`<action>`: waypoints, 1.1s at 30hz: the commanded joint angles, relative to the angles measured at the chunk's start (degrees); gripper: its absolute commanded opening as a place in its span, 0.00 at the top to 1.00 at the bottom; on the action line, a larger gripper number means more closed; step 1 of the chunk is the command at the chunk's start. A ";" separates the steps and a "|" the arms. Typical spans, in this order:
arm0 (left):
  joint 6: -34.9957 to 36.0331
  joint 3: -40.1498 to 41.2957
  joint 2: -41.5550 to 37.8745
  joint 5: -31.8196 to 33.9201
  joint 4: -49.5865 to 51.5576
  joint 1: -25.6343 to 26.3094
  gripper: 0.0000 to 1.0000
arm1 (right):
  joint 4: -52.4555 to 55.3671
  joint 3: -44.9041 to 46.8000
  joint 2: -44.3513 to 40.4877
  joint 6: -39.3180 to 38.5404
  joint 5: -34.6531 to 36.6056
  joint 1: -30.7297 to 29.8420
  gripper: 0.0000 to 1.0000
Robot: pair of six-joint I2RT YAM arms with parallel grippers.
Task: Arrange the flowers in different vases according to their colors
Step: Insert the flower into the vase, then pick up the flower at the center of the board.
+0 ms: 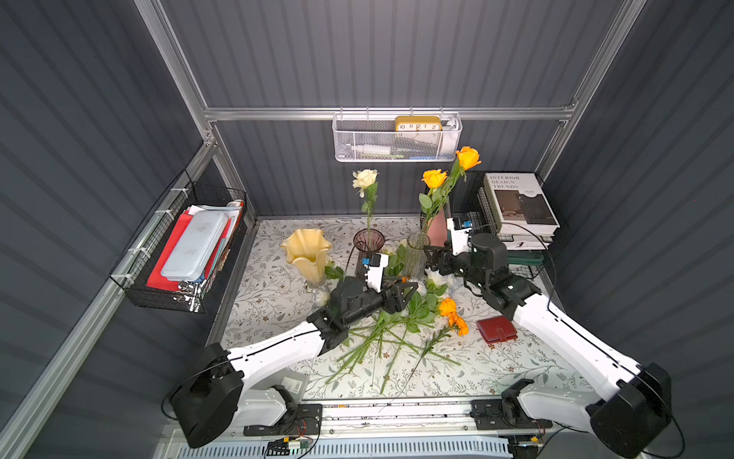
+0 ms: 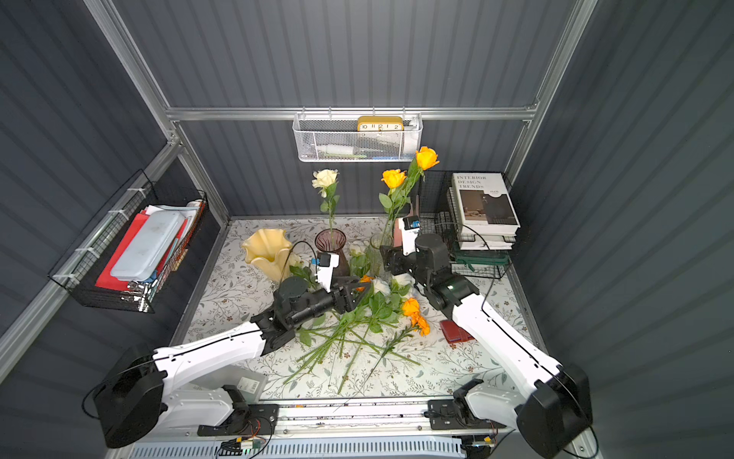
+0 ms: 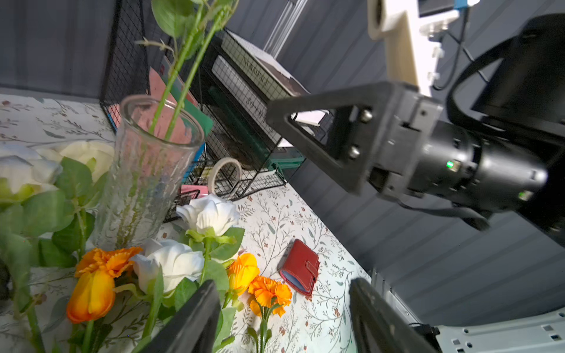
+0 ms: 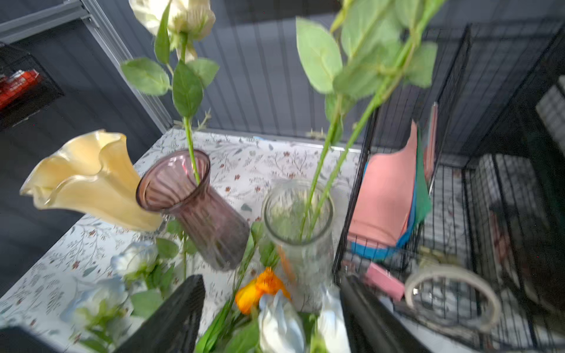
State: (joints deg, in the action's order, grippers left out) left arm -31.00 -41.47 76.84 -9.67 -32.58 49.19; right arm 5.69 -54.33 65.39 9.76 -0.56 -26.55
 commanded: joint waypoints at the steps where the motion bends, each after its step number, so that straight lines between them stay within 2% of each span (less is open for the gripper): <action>1: 1.75 -2.57 4.25 -3.10 6.24 2.24 0.35 | 10.15 5.99 -6.41 6.67 0.27 0.58 0.26; 4: 1.86 -5.05 8.31 -3.21 11.42 4.79 0.40 | 16.21 10.60 -12.30 10.07 1.30 1.05 0.27; 8: 1.44 -8.32 13.44 -3.25 18.01 7.47 0.42 | 21.86 14.63 -18.70 12.20 1.36 1.74 0.27; 11: -0.57 -10.87 16.71 -0.72 22.54 8.47 0.46 | 23.36 16.22 -21.12 12.85 0.94 2.02 0.27; 14: -3.05 -11.75 17.49 2.86 26.06 8.73 0.50 | 23.68 15.94 -21.87 13.78 0.07 2.11 0.27; 19: -5.78 -11.87 15.57 7.59 31.57 9.17 0.48 | 22.39 15.83 -20.79 14.22 -1.58 2.11 0.28; 25: -7.64 -12.18 15.83 10.10 36.36 9.70 0.48 | 20.67 16.18 -19.17 14.35 -3.39 2.11 0.28; 29: -7.46 -12.30 17.27 9.99 35.68 9.87 0.50 | 20.67 16.50 -19.20 14.52 -3.42 2.11 0.28; 33: -6.91 -12.55 21.24 10.29 34.71 9.87 0.60 | 19.04 17.06 -19.30 14.46 -4.46 2.11 0.28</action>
State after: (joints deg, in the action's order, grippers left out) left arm -38.04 -52.95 95.39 -0.27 1.26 58.89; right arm 26.24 -38.22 46.30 23.59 -3.84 -24.69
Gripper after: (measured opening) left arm 0.413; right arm 0.715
